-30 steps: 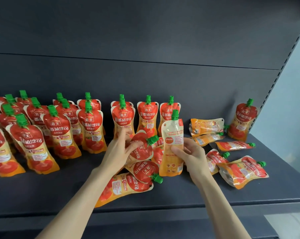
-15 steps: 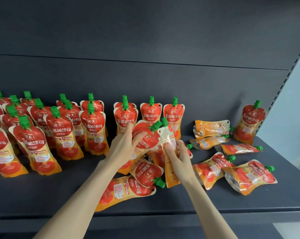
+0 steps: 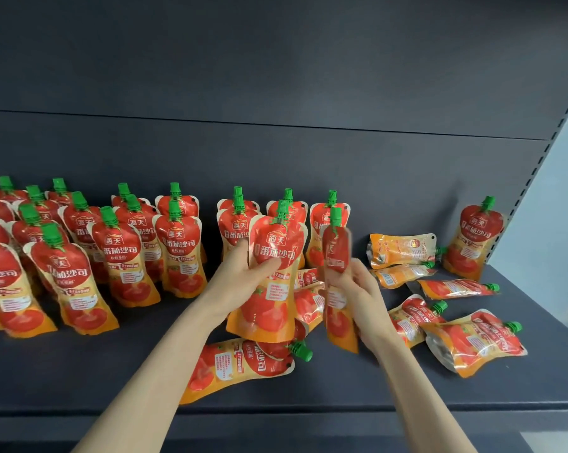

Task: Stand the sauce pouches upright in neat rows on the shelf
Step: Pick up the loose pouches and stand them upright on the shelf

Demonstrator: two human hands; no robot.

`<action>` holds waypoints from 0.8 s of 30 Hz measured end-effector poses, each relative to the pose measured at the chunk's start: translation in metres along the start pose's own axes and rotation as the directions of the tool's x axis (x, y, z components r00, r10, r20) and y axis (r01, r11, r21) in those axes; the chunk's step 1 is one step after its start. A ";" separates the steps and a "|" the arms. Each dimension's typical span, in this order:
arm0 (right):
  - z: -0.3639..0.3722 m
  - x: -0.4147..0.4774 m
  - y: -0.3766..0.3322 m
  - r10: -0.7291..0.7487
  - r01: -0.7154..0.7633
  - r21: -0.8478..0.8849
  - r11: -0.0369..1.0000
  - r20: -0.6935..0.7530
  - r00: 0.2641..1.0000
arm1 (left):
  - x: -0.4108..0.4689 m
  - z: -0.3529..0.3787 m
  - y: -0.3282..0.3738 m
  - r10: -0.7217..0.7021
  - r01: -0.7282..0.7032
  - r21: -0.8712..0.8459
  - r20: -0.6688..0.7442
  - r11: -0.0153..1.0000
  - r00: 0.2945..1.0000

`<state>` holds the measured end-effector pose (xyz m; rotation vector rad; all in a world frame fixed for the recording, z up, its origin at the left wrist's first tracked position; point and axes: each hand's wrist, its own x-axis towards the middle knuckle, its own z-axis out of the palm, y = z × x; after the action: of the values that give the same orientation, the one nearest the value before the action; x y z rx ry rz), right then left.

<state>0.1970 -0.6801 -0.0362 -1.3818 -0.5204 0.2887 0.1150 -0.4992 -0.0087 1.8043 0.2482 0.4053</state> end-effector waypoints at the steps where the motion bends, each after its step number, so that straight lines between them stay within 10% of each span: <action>1: 0.000 0.000 -0.003 0.019 -0.020 0.047 0.999 0.021 1.000 | -0.002 0.000 -0.001 -0.003 0.002 -0.037 -0.044 0.999 0.999; 24: 0.154 0.008 0.014 -0.139 0.137 0.032 0.990 0.107 0.984 | -0.063 -0.150 -0.053 0.018 -0.065 -0.122 -0.353 0.990 0.936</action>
<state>0.1265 -0.5418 -0.0326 -1.3043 -0.6977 0.2578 -0.0002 -0.3758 -0.0340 1.6016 0.4224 0.7593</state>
